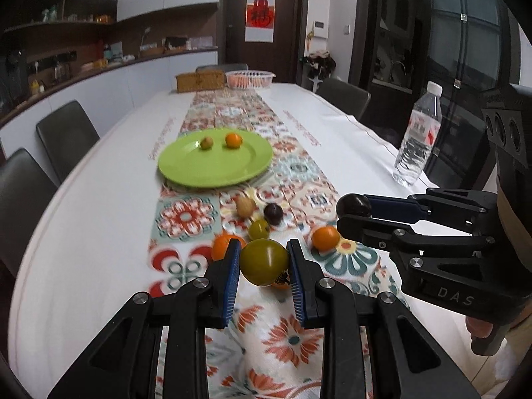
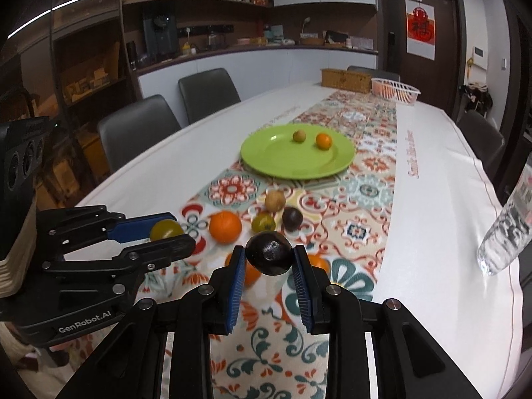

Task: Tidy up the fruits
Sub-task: 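Carry the lime and plum to the green plate and open both tools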

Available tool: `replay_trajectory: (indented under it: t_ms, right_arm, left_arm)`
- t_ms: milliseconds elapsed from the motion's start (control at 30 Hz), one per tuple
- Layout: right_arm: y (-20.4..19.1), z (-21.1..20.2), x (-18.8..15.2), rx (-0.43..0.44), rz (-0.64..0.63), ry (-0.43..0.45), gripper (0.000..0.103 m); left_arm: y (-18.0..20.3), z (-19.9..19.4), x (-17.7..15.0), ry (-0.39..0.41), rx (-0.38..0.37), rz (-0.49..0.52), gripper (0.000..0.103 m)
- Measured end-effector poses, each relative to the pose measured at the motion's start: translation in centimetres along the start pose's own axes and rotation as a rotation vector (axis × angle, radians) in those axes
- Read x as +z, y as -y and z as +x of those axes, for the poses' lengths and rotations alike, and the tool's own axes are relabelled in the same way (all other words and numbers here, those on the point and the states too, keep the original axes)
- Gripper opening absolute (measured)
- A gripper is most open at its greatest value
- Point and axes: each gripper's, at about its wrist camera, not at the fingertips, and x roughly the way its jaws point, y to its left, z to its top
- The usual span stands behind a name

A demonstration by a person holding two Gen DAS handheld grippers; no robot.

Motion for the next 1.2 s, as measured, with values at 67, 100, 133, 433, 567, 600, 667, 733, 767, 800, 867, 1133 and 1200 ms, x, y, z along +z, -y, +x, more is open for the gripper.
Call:
replay_trajectory:
  t_ms: [67, 100, 133, 433, 567, 600, 667, 733, 767, 800, 867, 1133, 1200]
  right_arm:
    - [0.1, 0.1, 0.8, 0.002, 0.0, 0.009, 0.03]
    - [0.1, 0.2, 1.0, 0.004, 0.0, 0.011, 0.03]
    - [0.2, 0.4, 1.4, 0.004, 0.001, 0.014, 0.03]
    - [1.2, 3.7, 5.8, 0.004, -0.006, 0.012, 0.03]
    - [1.6, 5.2, 7.6, -0.01, -0.013, 0.008, 0.03]
    - [1.7, 5.6, 8.0, -0.014, -0.013, 0.006, 0.03]
    - [2.0, 6.2, 8.8, -0.017, -0.013, 0.006, 0.03]
    - [2.2, 7.0, 9.7, -0.019, -0.02, 0.001, 0.03]
    - [2.2, 7.5, 10.1, -0.021, -0.027, -0.006, 0.03]
    - [2.3, 8.0, 10.4, -0.025, -0.033, -0.011, 0.03]
    - [2.6, 9.0, 11.0, -0.028, -0.04, -0.024, 0.029]
    - [4.5, 14.7, 12.7, -0.033, -0.028, -0.127, 0.03]
    - [5.0, 16.0, 12.8, -0.024, -0.013, -0.155, 0.03]
  left_arm:
    - [-0.3, 0.1, 0.6, 0.007, 0.011, 0.007, 0.028]
    - [-0.5, 0.2, 1.0, 0.008, 0.013, 0.009, 0.028]
    - [-0.8, 0.5, 1.4, 0.011, 0.014, 0.009, 0.028]
    - [-3.6, 3.6, 5.2, -0.001, 0.004, -0.024, 0.028]
    - [-4.7, 5.0, 7.2, 0.005, 0.014, -0.018, 0.028]
    - [-4.9, 5.3, 7.6, 0.004, 0.012, -0.016, 0.028]
    - [-5.4, 5.9, 8.5, 0.002, 0.012, -0.017, 0.028]
    - [-5.9, 6.7, 9.3, -0.002, 0.011, -0.017, 0.028]
    - [-6.2, 7.3, 9.7, -0.007, 0.012, -0.017, 0.028]
    - [-6.5, 7.8, 10.1, -0.012, 0.011, -0.018, 0.028]
    - [-7.1, 8.9, 10.7, -0.027, 0.007, -0.027, 0.028]
    - [-9.7, 14.4, 12.2, -0.121, -0.063, -0.106, 0.028]
    - [-10.1, 16.0, 12.3, -0.155, -0.076, -0.117, 0.028]
